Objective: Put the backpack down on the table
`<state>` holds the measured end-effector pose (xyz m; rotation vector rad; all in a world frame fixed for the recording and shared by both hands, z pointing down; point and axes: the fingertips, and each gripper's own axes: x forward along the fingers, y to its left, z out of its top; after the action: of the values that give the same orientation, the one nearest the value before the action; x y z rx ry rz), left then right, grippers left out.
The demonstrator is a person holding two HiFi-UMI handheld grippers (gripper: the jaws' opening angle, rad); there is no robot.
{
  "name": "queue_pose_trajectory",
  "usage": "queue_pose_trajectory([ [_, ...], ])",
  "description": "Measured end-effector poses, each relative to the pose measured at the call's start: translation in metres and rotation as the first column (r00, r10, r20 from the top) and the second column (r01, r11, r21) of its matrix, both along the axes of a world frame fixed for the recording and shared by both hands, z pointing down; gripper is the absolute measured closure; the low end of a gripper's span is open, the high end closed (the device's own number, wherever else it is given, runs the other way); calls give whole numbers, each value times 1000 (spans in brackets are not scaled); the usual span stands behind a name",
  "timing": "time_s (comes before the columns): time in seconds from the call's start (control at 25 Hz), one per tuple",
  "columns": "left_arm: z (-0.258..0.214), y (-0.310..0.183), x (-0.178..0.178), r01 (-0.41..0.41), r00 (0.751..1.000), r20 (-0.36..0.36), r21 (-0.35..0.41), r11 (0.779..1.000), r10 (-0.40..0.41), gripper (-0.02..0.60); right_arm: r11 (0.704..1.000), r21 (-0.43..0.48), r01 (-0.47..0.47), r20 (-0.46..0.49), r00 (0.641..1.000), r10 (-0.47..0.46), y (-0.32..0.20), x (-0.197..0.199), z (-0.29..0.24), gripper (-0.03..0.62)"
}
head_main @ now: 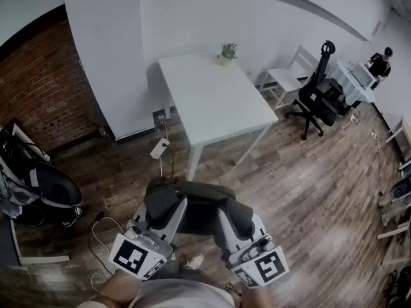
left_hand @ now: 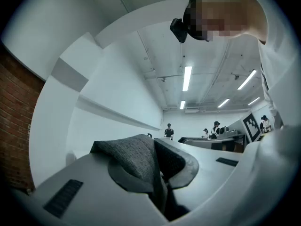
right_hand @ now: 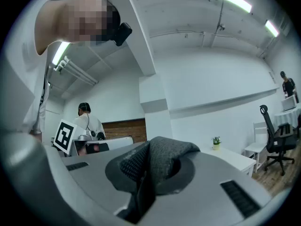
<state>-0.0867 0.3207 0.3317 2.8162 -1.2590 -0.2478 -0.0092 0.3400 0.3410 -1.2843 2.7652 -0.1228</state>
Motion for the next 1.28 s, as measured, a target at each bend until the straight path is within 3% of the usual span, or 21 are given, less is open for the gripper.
queue_pose_trajectory([
  [0.36,5,33,-8,-11,1000,23,-21,1000,11,534,1000,-7,5,-14,1000,-5,26,-10,3,542],
  [0.8,0,57,17,50,998,27,5,999,-50,534,997,23,75,-20,997,-75,58,14,1,542],
  [1.28,0,27,44,29,999,20,27,999,-29,534,996,62,56,-40,998,-54,27,41,-3,542],
])
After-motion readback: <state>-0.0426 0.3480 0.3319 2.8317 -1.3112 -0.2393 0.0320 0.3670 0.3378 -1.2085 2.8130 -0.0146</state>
